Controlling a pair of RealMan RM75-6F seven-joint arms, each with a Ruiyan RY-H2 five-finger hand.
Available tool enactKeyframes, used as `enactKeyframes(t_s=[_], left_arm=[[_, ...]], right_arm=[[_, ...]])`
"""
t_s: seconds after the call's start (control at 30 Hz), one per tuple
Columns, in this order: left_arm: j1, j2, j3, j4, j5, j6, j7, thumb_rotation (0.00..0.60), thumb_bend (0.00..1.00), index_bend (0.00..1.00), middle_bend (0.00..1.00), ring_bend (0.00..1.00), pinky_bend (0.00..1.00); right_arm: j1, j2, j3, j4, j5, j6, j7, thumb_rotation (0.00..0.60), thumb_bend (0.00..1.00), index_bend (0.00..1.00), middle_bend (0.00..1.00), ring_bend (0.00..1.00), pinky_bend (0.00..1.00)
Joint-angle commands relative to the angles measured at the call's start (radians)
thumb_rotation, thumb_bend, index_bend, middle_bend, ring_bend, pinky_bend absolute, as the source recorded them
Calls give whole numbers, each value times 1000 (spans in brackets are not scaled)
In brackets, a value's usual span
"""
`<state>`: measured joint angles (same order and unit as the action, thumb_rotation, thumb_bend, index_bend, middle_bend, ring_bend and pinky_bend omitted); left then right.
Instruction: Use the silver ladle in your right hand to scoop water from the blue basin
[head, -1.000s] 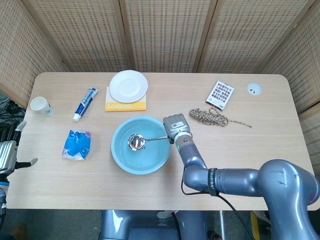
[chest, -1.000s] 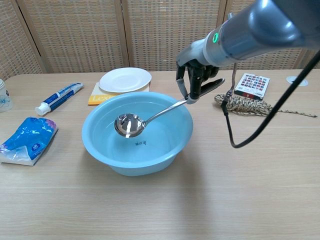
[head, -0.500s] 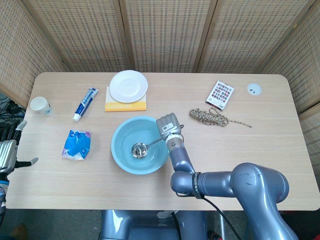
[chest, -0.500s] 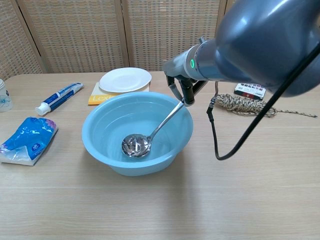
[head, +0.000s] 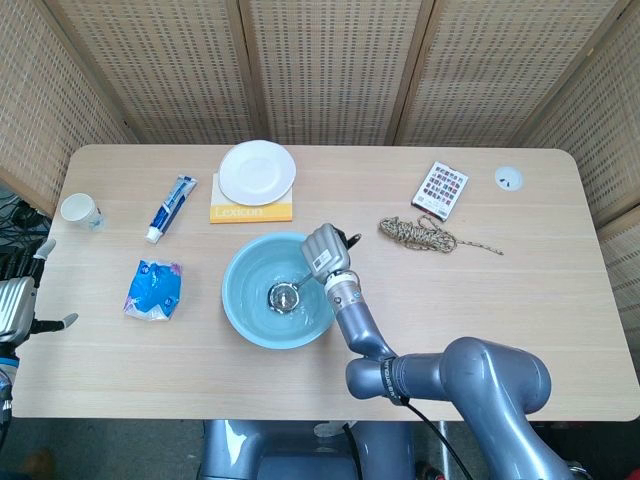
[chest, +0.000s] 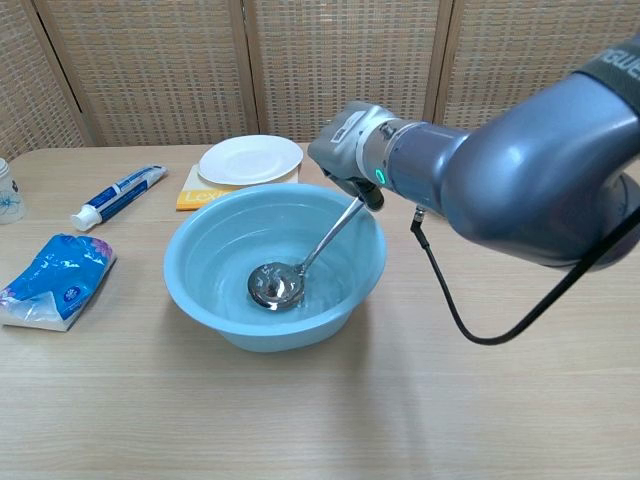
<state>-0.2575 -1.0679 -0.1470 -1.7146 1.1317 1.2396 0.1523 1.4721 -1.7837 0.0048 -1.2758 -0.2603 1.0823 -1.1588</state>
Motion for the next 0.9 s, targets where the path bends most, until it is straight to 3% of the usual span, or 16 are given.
enactKeyframes(t_s=[0.03,0.37,0.6,0.67,0.9], left_arm=[[-1,0,0,0,0,0,-2,600,0,0,0,0,0],[-4,2,4,-4,3,-6,-9,600,0,0,0,0,0],[-6,3,5,-3,1,-8,-11,600,0,0,0,0,0],[-6,3,6,-4,3,-9,-11,600,0,0,0,0,0],[-6,4,8,-8,5,-6,-11,600,0,0,0,0,0]], right_arm=[[-19,-27,8,11,19,3,-53,600,793,847,1000,1000,1000],[-46,-52,67,-5,102,21,-165,600,796,849,1000,1000,1000],[-62,-30,147,-46,199,24,-202,600,800,851,1000,1000,1000],[-73,-9,201,-77,264,23,-192,600,802,851,1000,1000,1000],[-84,41,292,-146,365,21,-185,600,807,851,1000,1000,1000]])
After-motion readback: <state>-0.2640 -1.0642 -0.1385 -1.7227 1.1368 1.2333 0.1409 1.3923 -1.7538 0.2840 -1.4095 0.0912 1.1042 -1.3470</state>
